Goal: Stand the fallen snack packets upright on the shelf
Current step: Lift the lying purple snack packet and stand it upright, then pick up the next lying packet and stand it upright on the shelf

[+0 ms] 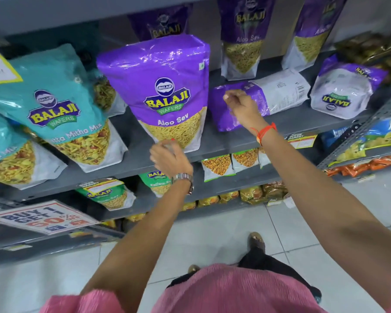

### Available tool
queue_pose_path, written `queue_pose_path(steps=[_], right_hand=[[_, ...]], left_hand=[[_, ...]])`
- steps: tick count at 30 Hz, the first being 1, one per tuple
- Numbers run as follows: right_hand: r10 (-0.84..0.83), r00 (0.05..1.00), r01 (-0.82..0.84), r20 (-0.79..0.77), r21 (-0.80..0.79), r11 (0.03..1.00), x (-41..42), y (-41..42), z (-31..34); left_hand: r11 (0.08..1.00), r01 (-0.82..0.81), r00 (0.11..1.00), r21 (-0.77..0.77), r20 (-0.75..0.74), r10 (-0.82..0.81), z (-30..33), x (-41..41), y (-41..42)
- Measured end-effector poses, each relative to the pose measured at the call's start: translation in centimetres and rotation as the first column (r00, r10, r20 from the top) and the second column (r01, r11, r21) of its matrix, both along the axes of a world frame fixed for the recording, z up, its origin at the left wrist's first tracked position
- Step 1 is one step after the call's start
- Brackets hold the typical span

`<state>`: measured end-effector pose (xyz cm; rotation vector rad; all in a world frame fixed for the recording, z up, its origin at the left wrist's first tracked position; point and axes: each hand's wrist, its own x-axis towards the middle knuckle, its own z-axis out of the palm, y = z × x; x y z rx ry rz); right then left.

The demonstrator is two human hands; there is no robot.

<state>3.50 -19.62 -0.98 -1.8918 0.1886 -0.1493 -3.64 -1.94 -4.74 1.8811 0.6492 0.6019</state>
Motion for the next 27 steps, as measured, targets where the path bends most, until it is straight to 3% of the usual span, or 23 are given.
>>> queue_pose_path(steps=[5,8,11,14,18,22,24,27], right_hand=[[-0.017,0.999,0.024,0.033,-0.219,0.975,3.6,-5.6,1.0],[0.035,0.999,-0.026,0.02,-0.352,0.935,6.1,-8.2,1.3],[0.116,0.993,-0.104,-0.007,-0.51,0.854,8.5,-10.6,1.5],[0.194,0.977,-0.205,-0.085,-0.611,0.764,11.3,-12.5,1.1],[0.259,0.934,-0.357,-0.246,-0.682,0.639,14.1,-13.3,1.1],[0.265,0.884,-0.465,-0.384,-0.679,0.568,15.6,-13.2,0.8],[0.265,0.873,-0.486,-0.41,-0.68,0.549,16.3,-13.0,0.5],[0.231,0.875,-0.466,-0.425,-0.614,0.637,16.6,-12.8,0.7]], left_hand=[[0.991,0.132,0.99,0.004,0.042,-0.132,-1.5,0.5,-6.8],[0.95,0.239,0.971,-0.2,0.026,-0.239,-2.1,1.1,-11.2],[0.846,0.277,0.882,-0.456,-0.228,-0.412,-2.9,3.4,-15.7],[0.619,0.198,0.807,-0.76,-0.232,-0.543,-2.8,6.0,-18.5],[0.488,0.036,0.902,-0.872,-0.182,-0.391,-2.7,7.6,-19.4],[0.454,-0.041,0.947,-0.89,-0.18,-0.268,-2.2,7.7,-19.8],[0.499,-0.043,0.951,-0.866,-0.189,-0.246,-1.7,7.5,-19.8],[0.592,-0.022,0.955,-0.806,-0.192,-0.226,-1.3,7.5,-19.2]])
